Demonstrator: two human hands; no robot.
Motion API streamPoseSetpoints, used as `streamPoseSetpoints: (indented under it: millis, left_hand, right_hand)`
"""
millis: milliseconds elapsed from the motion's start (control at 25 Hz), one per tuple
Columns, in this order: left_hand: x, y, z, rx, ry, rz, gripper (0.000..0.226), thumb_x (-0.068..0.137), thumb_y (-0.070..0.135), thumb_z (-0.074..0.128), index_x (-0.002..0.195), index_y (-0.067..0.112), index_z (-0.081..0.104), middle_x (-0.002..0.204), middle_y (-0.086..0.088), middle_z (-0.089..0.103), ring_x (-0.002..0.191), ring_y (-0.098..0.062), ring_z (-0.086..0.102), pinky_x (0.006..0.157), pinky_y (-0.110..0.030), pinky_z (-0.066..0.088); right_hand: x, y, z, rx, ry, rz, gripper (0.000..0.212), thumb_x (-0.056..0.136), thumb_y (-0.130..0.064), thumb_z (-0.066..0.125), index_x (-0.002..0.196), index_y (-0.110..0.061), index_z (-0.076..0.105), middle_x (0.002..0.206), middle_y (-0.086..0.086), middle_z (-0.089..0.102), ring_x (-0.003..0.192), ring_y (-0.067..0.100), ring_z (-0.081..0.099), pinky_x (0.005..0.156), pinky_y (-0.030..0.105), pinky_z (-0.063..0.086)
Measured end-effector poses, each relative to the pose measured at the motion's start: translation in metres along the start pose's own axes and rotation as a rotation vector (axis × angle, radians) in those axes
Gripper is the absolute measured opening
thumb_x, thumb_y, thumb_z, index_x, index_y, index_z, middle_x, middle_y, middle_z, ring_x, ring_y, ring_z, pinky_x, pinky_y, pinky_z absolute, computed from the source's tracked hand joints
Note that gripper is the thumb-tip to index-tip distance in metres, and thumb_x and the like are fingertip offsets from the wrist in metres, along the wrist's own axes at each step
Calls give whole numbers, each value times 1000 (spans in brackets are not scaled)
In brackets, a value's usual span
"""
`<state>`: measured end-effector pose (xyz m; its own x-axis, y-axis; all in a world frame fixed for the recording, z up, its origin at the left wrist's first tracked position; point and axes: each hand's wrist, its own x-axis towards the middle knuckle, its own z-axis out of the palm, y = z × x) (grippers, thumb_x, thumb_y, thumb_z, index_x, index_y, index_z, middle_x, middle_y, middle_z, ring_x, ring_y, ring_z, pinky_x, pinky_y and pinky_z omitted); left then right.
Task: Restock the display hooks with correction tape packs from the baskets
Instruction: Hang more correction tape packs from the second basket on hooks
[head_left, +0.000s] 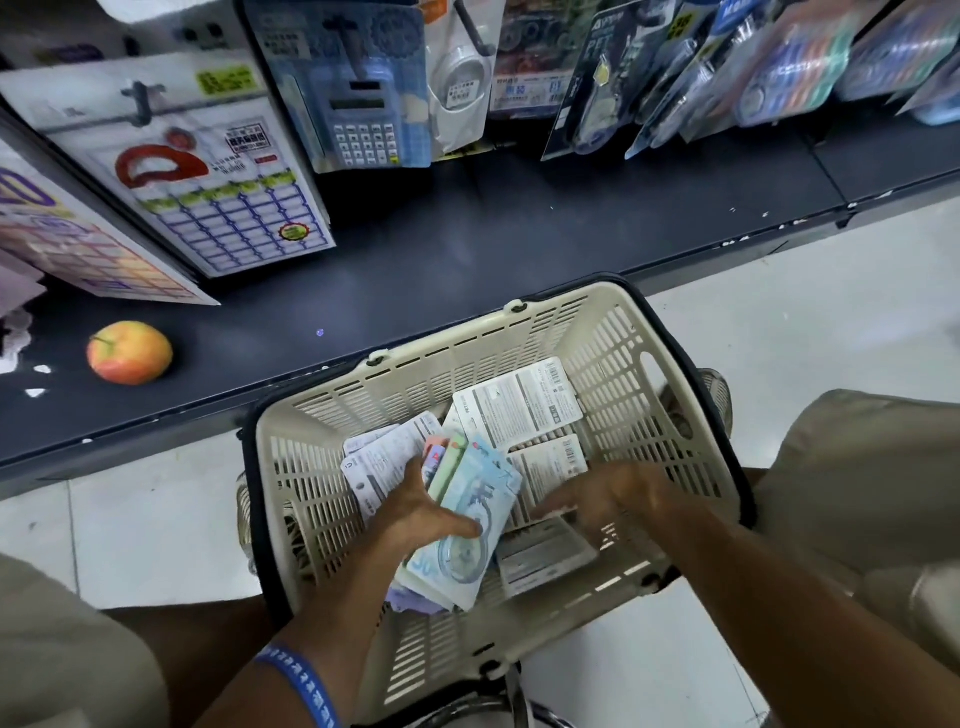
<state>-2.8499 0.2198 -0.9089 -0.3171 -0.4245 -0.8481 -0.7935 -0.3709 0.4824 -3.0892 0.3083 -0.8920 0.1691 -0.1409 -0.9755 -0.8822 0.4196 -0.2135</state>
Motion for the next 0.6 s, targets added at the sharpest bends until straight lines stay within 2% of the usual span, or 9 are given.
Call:
streamPoseSetpoints:
  millis: [80, 160, 240, 280, 360, 400, 480, 560, 600]
  left_hand:
    - [-1, -4, 1, 76, -56, 1, 127, 57, 32, 98, 156, 26, 20, 136, 7, 50, 125, -20, 50, 93, -26, 41]
    - [0, -6, 0, 35, -30, -10, 121, 51, 32, 97, 151, 25, 29, 133, 6, 56, 121, -20, 55, 97, -30, 48]
    - [0, -5, -5, -81, 21, -28, 109, 47, 31, 96, 140, 21, 40, 118, 5, 65, 107, -17, 63, 93, -37, 55]
    - [0, -3, -10, -125, 44, -26, 101, 49, 29, 97, 134, 20, 43, 112, 7, 66, 101, -13, 63, 86, -34, 56]
    - [-4, 7, -18, -198, 66, 14, 86, 55, 22, 98, 125, 20, 49, 107, 9, 67, 94, -10, 64, 77, -29, 56]
    - [-8, 16, -20, -227, 60, 52, 82, 55, 20, 98, 124, 19, 53, 109, 6, 71, 96, -13, 67, 80, -32, 57]
    - [-24, 38, -23, -238, 31, 162, 86, 52, 21, 97, 127, 25, 56, 113, 6, 74, 101, -14, 70, 89, -36, 58]
    - [-47, 70, -28, -199, 11, 315, 94, 44, 29, 96, 129, 32, 54, 112, 14, 74, 102, -6, 70, 89, -29, 56]
    - [-59, 89, -33, -180, 26, 388, 95, 41, 32, 94, 127, 33, 54, 110, 18, 74, 100, -1, 70, 87, -25, 56]
  right_hand:
    - [11, -9, 7, 103, 12, -149, 53, 88, -23, 74, 137, -37, 60, 150, -5, 51, 134, 20, 48, 97, 28, 38]
    - [18, -13, 11, 317, 162, -286, 30, 90, -29, 74, 120, -25, 74, 129, -1, 69, 113, 14, 62, 96, 28, 43]
    - [14, -9, 5, 654, 372, -309, 20, 86, -23, 79, 104, -16, 79, 109, 10, 77, 91, 15, 67, 85, 32, 50]
    - [9, -3, 0, 817, 462, -305, 15, 84, -20, 81, 98, -14, 80, 99, 12, 78, 81, 16, 67, 78, 33, 52]
    - [-10, 10, -15, 1080, 600, -326, 4, 85, -20, 79, 87, -17, 81, 74, 5, 76, 58, 13, 61, 56, 25, 48]
    - [-24, 14, -24, 1170, 651, -368, 5, 87, -20, 77, 86, -16, 81, 67, 2, 71, 51, 11, 54, 50, 24, 42]
    - [-57, 12, -40, 1311, 696, -507, 12, 87, -22, 74, 91, -13, 80, 65, 3, 61, 51, 10, 43, 53, 27, 33]
    - [-99, 2, -61, 1332, 690, -654, 18, 81, -26, 73, 91, -13, 79, 71, 5, 58, 59, 13, 43, 60, 29, 35]
    - [-124, -4, -75, 1289, 688, -712, 20, 78, -28, 73, 90, -13, 80, 75, 7, 63, 62, 14, 50, 64, 30, 41]
